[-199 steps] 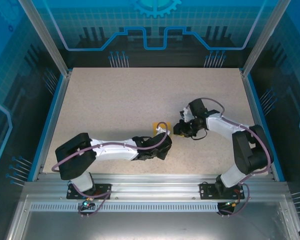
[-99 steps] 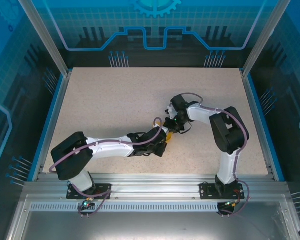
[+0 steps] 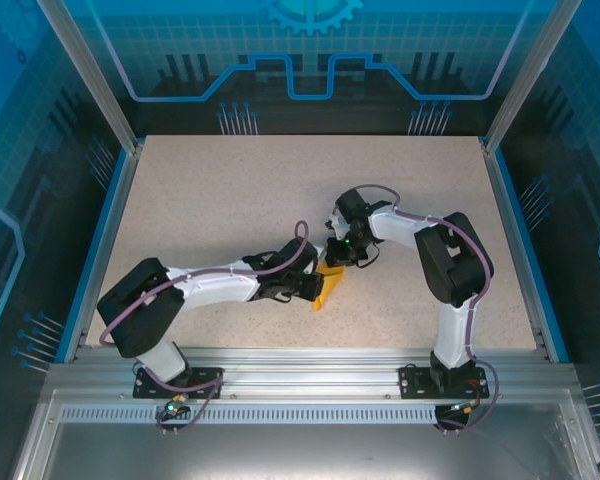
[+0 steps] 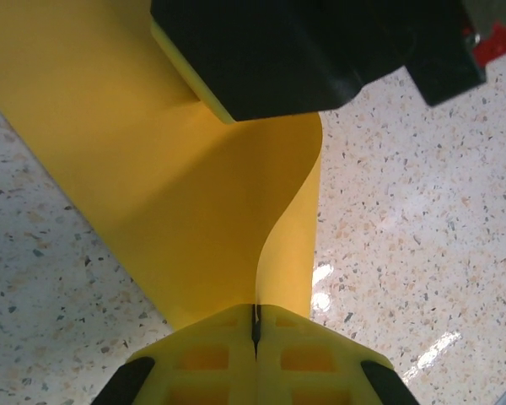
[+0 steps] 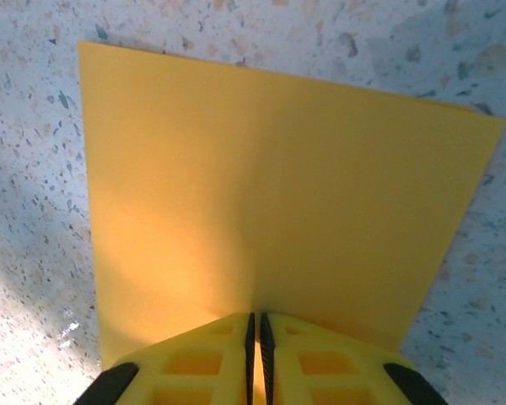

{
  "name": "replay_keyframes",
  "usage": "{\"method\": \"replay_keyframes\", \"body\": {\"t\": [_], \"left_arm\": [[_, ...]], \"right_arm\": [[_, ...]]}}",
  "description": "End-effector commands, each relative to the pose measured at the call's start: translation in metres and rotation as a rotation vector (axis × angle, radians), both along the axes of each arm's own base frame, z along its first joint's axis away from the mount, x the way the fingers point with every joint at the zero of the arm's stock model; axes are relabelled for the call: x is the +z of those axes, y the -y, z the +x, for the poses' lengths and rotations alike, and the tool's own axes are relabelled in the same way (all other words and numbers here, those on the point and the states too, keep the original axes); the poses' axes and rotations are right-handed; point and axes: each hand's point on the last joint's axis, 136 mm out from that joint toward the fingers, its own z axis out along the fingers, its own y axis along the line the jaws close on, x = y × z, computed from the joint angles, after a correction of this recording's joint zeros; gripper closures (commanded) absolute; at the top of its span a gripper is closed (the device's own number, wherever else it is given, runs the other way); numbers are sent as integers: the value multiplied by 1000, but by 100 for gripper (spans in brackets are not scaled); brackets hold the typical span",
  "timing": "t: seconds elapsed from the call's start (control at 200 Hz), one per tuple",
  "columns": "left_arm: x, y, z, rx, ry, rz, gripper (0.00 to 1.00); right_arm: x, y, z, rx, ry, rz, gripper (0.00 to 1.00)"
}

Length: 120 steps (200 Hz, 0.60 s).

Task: Fold a paper plane with a square sheet of paper (pick it up from the middle)
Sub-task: Third fold the triangle at the center of the table.

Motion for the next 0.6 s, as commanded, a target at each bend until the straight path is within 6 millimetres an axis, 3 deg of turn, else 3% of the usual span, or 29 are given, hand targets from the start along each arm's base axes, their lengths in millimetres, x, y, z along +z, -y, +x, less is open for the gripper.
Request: {"method": "replay_keyframes", "body": {"t": [0.0,0.595], "left_arm": [[0,1,0,-44,-23,-31,100],[-18,-10,11,-39,-60,12,100]], "right_arm": [[-9,4,-15,38,-49,-46,86],[-6,0,-15,40,-61,-33,85]]}}
